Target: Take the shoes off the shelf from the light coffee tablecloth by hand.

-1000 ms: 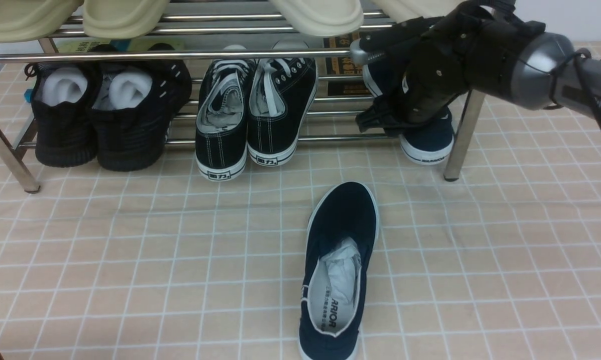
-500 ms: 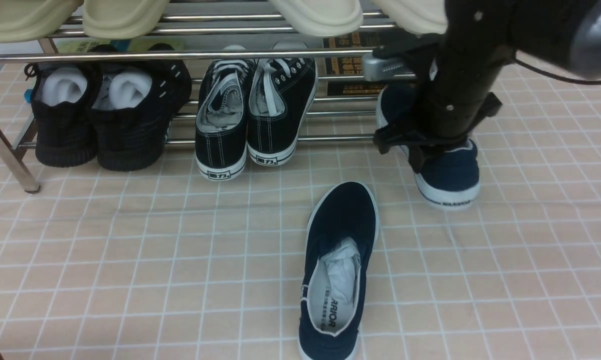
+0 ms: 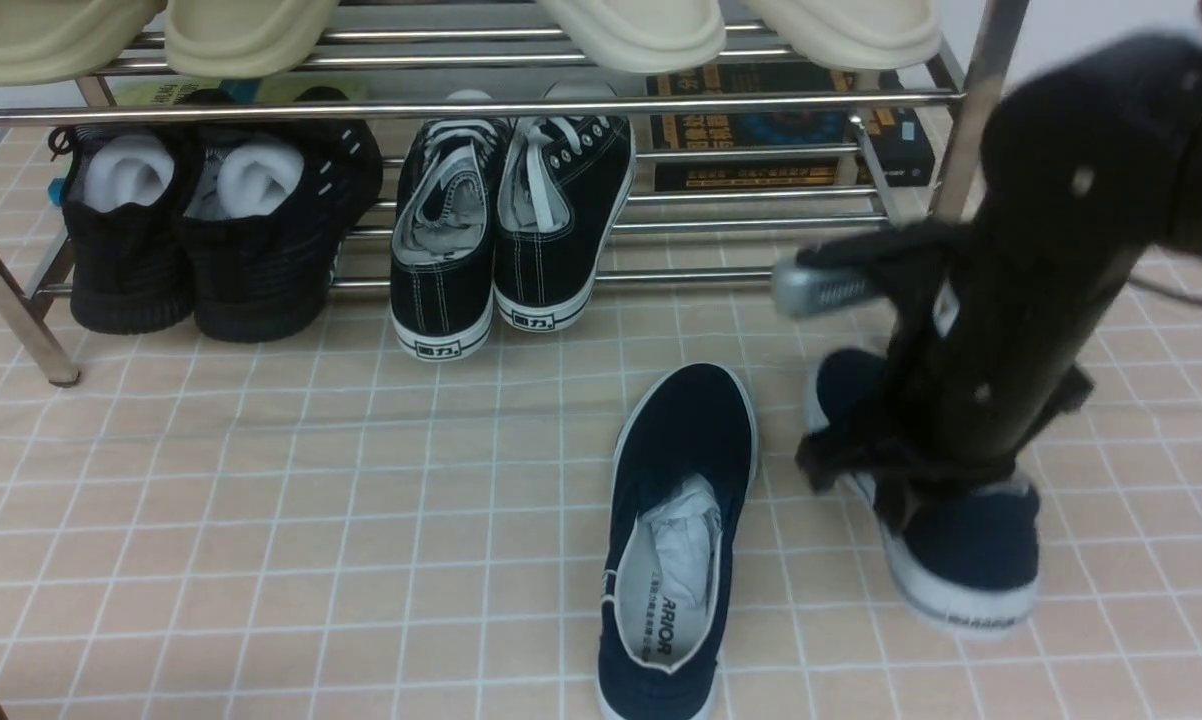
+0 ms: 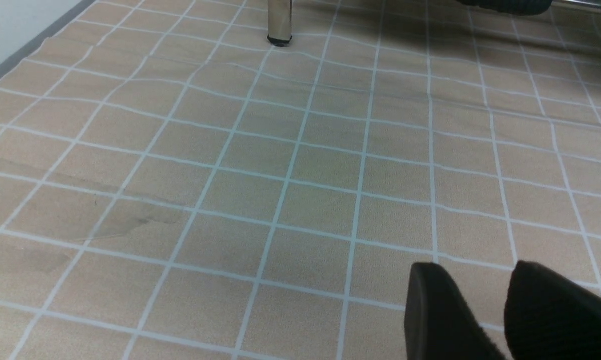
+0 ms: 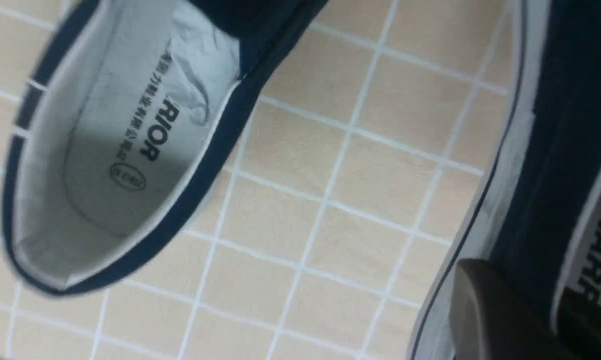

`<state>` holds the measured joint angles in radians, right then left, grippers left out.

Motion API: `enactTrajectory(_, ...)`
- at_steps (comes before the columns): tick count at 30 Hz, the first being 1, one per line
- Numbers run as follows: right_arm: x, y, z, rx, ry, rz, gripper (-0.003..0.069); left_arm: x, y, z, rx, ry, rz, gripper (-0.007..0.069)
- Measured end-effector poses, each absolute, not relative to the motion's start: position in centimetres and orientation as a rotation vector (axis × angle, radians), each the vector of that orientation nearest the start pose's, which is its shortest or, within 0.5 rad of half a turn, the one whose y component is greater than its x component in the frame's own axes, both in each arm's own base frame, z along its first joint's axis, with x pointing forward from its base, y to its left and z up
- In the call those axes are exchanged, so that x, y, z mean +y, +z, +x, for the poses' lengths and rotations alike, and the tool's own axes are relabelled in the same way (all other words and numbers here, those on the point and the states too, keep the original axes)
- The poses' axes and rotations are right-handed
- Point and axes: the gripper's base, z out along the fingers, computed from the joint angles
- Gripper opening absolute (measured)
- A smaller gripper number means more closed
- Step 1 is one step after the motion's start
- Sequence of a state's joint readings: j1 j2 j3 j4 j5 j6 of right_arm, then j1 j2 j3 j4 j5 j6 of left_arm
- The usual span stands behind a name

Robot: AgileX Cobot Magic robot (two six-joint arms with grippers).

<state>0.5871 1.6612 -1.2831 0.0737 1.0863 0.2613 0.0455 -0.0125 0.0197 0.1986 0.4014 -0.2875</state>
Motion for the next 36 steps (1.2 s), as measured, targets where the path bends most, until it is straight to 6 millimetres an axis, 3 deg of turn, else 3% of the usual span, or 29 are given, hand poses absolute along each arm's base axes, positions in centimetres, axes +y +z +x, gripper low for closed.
enactTrajectory(5, 19.8, 24.3, 26.6, 2.921, 0.246, -0.407, 0.0017, 0.9, 17.2, 5.1, 1.874, 0.032, -0.194, 0.0239)
enactTrajectory(12, 20.4, 24.1, 26.7, 2.905, 0.273, -0.343, 0.0017, 0.9, 17.2, 5.1, 1.874, 0.032, -0.194, 0.0239)
enactTrajectory(22, 20.0, 25.4, 26.3, 2.857, 0.262, -0.345, 0.0017, 0.9, 17.2, 5.1, 1.874, 0.032, -0.194, 0.0239)
enactTrajectory(36, 21.1, 23.2, 27.0, 2.913, 0.311, -0.301, 0.0027, 0.9, 17.2, 5.1, 1.874, 0.032, -0.194, 0.0239)
